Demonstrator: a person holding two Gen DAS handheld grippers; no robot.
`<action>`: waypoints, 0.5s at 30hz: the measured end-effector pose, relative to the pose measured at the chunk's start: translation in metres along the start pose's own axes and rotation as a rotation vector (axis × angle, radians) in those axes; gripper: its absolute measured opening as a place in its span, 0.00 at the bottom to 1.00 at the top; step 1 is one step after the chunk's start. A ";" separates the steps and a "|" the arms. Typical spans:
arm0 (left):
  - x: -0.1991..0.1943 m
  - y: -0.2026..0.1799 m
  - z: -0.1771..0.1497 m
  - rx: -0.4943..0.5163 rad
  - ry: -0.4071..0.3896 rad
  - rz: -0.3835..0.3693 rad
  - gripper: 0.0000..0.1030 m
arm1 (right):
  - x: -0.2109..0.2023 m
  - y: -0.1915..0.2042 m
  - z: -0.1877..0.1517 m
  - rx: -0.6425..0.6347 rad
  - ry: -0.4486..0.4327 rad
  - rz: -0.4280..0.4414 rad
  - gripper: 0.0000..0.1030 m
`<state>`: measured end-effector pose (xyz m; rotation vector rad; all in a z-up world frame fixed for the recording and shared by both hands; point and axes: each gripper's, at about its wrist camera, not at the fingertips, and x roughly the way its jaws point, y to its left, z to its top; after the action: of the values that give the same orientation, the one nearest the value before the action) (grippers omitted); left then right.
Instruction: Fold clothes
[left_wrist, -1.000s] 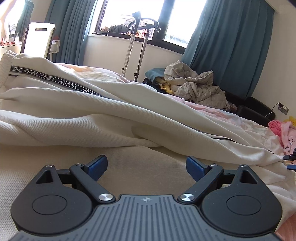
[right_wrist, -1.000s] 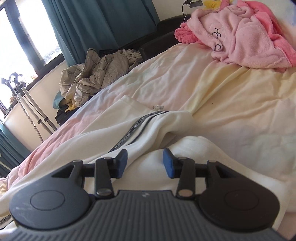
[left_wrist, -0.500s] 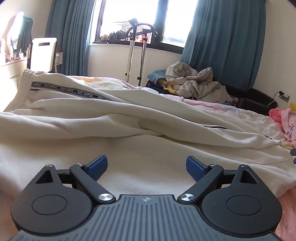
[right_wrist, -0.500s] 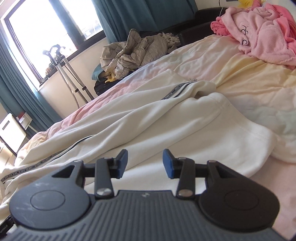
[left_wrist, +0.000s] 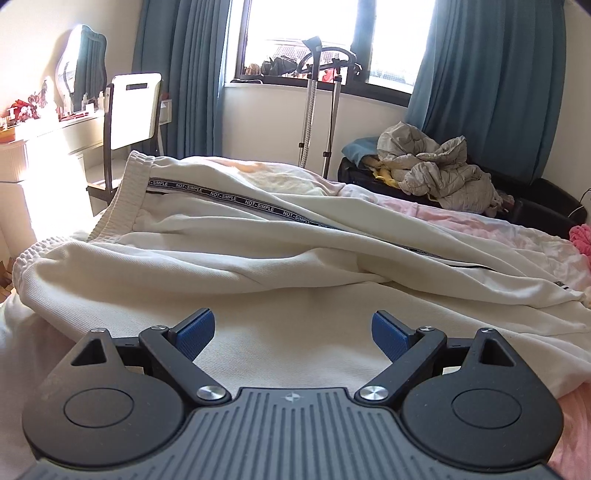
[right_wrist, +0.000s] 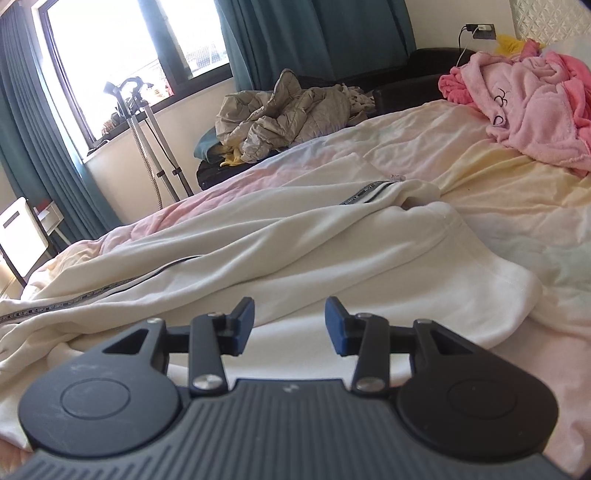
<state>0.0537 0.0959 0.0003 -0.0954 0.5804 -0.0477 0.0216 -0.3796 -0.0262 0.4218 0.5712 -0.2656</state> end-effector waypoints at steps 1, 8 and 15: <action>0.000 0.009 0.002 -0.031 0.007 -0.003 0.91 | 0.002 0.000 -0.001 0.000 0.007 -0.009 0.43; 0.024 0.070 0.003 -0.223 0.069 0.004 0.91 | 0.018 -0.003 -0.006 0.029 0.050 -0.041 0.44; 0.022 0.091 0.001 -0.359 0.057 -0.023 0.91 | 0.030 -0.009 -0.008 0.074 0.067 -0.079 0.47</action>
<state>0.0738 0.1853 -0.0205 -0.4503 0.6399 0.0317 0.0389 -0.3878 -0.0516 0.4820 0.6463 -0.3499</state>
